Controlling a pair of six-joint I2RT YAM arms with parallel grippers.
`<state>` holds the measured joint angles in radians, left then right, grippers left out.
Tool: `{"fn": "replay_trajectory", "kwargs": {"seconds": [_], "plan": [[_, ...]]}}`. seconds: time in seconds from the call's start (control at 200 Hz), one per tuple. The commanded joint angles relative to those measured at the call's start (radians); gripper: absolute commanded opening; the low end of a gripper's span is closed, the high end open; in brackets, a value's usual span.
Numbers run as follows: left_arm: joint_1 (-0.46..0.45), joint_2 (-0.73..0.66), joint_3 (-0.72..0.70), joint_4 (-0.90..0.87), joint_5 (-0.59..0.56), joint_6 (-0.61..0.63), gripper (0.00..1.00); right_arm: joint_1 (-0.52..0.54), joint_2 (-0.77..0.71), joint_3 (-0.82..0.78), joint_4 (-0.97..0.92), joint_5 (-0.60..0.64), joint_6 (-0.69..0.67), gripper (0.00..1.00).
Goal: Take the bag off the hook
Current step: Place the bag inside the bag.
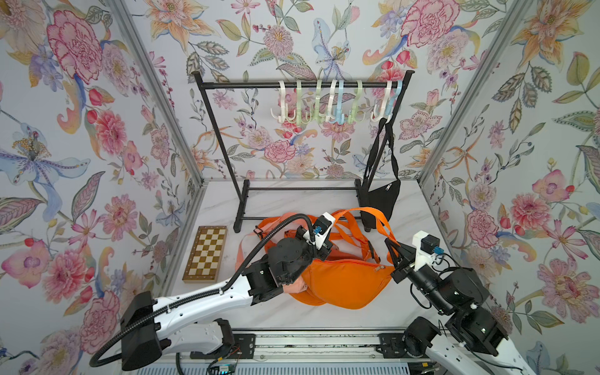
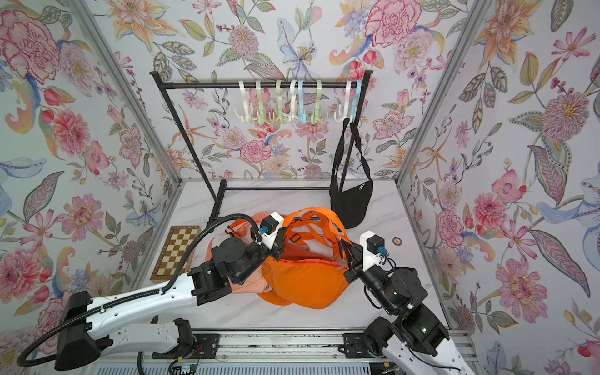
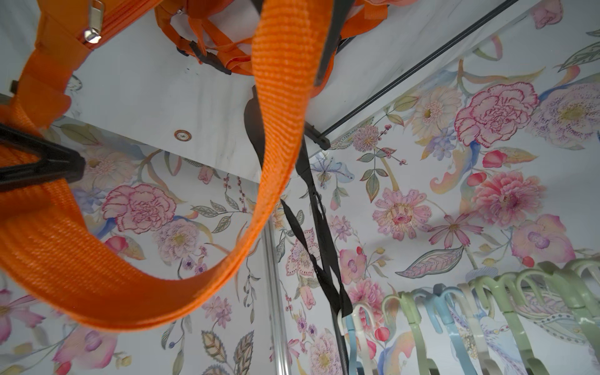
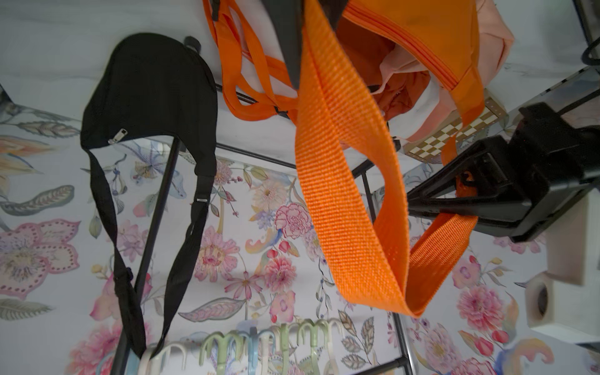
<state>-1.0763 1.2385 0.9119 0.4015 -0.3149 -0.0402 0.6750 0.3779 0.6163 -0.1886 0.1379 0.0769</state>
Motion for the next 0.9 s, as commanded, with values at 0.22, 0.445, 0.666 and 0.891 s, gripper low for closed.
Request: {"fn": "replay_trajectory", "kwargs": {"seconds": [0.22,0.445,0.666,0.891], "plan": [[0.178,0.186,0.018,0.08,0.085,-0.126,0.0,-0.13,0.34,-0.065,0.288,0.099,0.145,0.0],[0.262,0.303,0.037,0.105,0.137,-0.144,0.0,-0.208,0.591,-0.087,0.48,0.021,0.162,0.0],[0.309,0.401,0.036,0.142,0.168,-0.153,0.33,-0.246,0.754,-0.064,0.574,-0.042,0.132,0.25],[0.331,0.39,-0.008,0.165,0.095,-0.155,0.65,-0.279,0.827,-0.041,0.578,-0.061,0.121,0.67]]}}
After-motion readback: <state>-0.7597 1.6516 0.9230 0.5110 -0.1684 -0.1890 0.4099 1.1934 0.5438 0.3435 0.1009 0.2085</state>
